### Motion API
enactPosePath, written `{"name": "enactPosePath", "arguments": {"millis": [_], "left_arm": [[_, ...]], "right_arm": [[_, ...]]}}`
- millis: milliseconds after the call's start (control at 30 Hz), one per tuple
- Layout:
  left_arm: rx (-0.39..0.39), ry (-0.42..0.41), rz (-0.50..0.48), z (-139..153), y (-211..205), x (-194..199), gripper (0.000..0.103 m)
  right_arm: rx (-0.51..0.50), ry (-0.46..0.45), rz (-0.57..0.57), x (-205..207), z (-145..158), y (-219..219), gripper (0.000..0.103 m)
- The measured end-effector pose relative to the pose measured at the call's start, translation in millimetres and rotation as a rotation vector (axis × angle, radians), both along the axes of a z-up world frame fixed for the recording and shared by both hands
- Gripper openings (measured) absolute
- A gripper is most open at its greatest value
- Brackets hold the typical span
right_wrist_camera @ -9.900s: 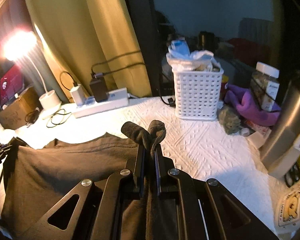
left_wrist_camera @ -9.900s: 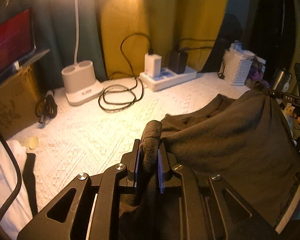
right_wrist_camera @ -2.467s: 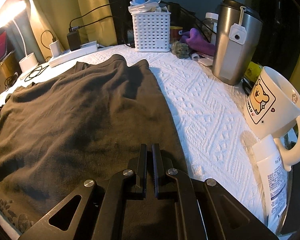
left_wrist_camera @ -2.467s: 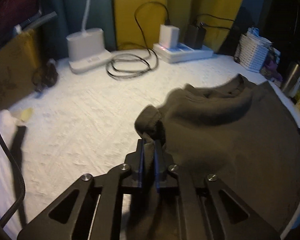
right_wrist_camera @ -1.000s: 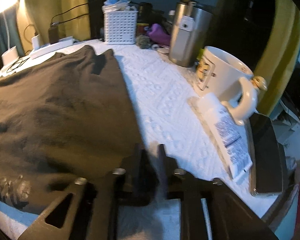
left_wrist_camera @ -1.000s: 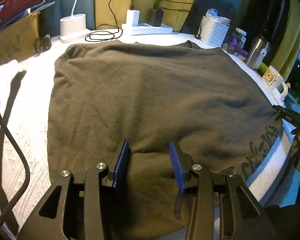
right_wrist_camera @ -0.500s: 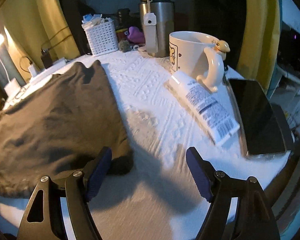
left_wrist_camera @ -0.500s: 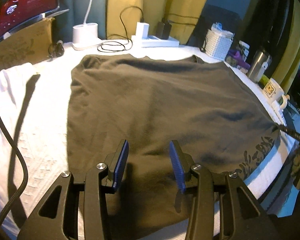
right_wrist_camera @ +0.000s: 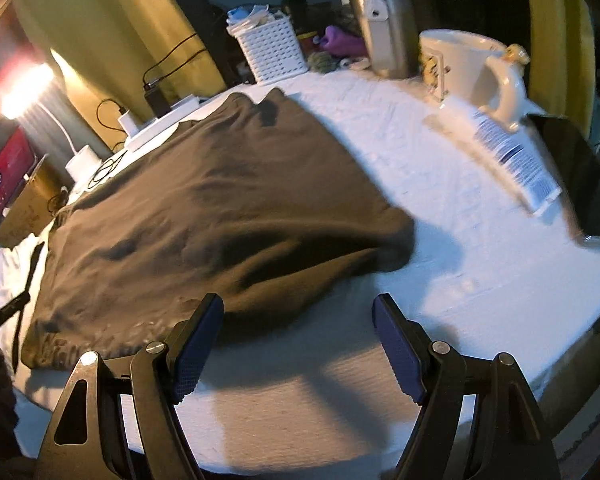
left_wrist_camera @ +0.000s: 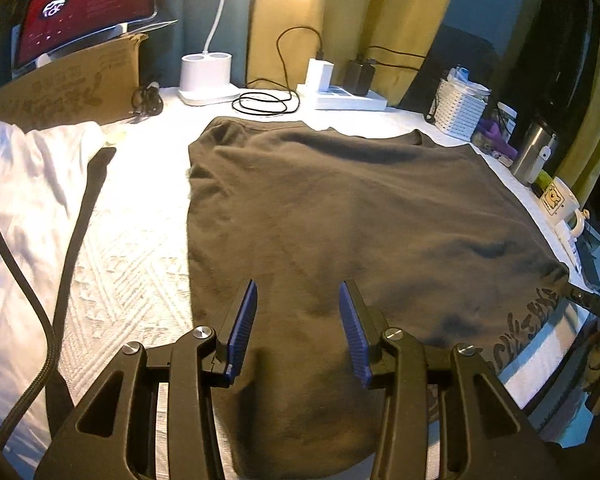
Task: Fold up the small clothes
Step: 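Grasp the side edge of the t-shirt with the right gripper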
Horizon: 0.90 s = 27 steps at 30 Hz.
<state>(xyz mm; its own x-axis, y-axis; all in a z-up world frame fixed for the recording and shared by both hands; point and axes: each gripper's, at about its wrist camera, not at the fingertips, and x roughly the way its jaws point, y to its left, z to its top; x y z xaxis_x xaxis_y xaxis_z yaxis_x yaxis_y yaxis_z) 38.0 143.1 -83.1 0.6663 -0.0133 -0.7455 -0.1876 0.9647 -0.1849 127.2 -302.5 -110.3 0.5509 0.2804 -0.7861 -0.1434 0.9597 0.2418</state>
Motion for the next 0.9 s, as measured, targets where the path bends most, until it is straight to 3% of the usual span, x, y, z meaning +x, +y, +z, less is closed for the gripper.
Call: {"name": "enactPosePath", "arguments": {"millis": [533,900], "left_arm": [[0.009,0.014,0.066,-5.0,30.8,19.2,0.043],[0.021,0.024,0.055,-5.4,30.9,39.2,0.043]], "right_arm": [[0.099,0.003,0.005,51.5,-5.1,19.3,0.086],[0.097,-0.047,0.073,90.5,-10.9,59.7,0.087]]}}
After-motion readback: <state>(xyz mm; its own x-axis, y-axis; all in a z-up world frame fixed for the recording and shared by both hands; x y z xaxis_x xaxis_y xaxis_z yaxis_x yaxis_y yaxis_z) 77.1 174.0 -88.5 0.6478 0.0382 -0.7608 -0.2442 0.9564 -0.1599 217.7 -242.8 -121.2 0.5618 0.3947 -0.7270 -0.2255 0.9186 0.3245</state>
